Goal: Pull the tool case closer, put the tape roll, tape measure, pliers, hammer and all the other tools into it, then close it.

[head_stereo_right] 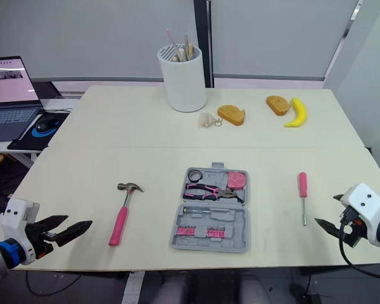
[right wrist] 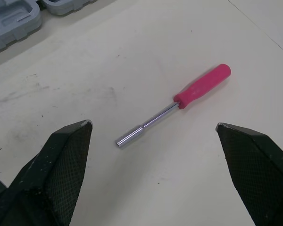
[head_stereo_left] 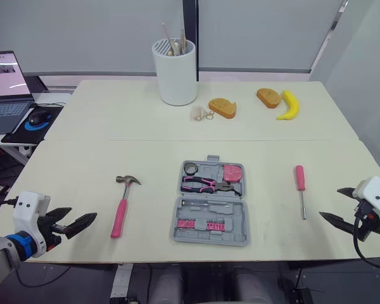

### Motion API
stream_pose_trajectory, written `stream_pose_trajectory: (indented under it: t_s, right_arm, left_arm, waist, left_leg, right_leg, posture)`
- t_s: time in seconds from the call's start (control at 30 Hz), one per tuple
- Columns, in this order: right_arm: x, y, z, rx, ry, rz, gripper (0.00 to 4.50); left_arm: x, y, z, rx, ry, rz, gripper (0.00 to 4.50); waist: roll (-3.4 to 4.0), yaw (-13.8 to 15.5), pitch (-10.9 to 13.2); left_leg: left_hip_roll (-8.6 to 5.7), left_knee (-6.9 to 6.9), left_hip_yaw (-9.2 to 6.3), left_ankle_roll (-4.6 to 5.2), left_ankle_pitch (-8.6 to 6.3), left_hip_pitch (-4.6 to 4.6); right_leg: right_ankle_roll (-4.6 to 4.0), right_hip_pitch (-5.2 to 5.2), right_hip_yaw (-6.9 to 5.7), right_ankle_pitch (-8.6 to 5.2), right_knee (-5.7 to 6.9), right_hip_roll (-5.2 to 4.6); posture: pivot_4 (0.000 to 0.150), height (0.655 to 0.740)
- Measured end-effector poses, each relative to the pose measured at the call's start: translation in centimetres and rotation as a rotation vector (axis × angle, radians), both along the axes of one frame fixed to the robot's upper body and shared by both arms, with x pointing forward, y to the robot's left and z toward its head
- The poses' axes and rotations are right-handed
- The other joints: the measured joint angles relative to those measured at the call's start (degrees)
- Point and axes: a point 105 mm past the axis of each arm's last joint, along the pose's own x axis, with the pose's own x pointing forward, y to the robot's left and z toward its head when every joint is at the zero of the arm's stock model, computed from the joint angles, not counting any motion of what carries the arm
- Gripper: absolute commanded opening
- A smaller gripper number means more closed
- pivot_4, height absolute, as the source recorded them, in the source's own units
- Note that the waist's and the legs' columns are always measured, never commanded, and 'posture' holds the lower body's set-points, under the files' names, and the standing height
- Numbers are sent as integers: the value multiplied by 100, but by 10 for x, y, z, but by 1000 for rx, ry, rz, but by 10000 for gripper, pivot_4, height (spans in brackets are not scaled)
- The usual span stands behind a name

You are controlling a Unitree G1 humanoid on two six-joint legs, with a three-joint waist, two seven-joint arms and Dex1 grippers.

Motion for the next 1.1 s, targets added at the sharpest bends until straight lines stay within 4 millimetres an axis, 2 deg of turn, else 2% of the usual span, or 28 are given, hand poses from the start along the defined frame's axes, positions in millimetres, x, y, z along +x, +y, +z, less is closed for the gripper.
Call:
stream_pose_trajectory:
  t_s: [0.73, 1.1]
  right_arm:
    - [-10, 8, -5, 38, 76, 12, 44636]
    - [-10, 11, -4, 64, 85, 9, 44636]
  left_arm:
    - [-9, 14, -17, -7, 19, -20, 45000]
    - [-6, 16, -17, -15, -2, -32, 45000]
  waist:
    - [0, 3, 0]
    - [0, 3, 0]
  left_leg:
    - [0, 0, 0, 0, 0, -1]
    - [0, -1, 0, 0, 0, -1]
  right_leg:
    - [-2, -2, 0, -1, -1, -2]
    - [-3, -3, -1, -1, -1, -4]
  posture:
    - [1500, 7400]
    - [1500, 7400]
